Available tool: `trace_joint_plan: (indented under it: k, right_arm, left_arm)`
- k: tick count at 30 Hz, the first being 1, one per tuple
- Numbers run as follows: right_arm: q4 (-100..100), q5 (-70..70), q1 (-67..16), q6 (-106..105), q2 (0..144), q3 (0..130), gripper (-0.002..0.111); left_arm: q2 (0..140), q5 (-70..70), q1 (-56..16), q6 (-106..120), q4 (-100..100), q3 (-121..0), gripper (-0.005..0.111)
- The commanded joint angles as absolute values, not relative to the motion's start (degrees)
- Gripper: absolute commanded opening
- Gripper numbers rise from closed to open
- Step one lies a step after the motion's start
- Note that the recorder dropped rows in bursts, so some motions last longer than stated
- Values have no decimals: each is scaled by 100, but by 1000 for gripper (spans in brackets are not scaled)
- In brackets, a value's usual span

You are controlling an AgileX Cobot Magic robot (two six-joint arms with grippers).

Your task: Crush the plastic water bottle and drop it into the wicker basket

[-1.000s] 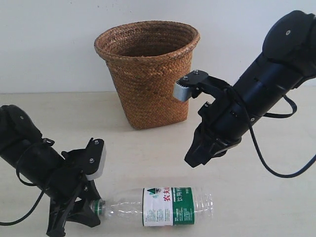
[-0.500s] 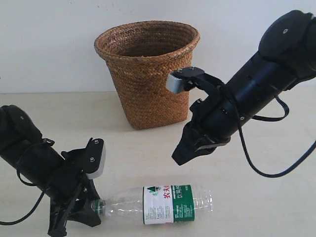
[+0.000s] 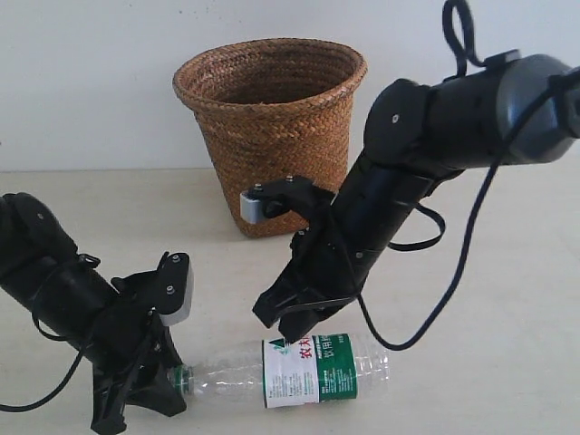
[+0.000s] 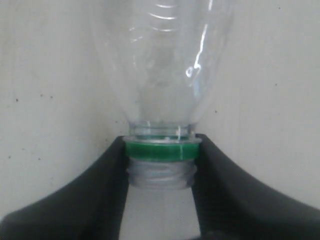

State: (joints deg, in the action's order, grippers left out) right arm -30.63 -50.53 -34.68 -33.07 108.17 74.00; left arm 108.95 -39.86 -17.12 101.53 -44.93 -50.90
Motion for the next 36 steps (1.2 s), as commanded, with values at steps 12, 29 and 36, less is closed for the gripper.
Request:
trace_joint_plan:
  k: [12, 29, 36]
  right_arm:
    - [-2949, -5167, -3535, -3092, 11874, 7838, 0]
    - [-2104, -5988, -3535, -2407, 13002, 8589, 0]
    - [-2046, -6581, -3535, -2183, 13467, 9070, 0]
  left_arm:
    - [10901, -4003, -1734, 10091, -4561, -5065, 4]
    - [10901, -4003, -1734, 9980, -4561, -5065, 4]
    - [10901, -4003, -1734, 9980, -4561, -5065, 4]
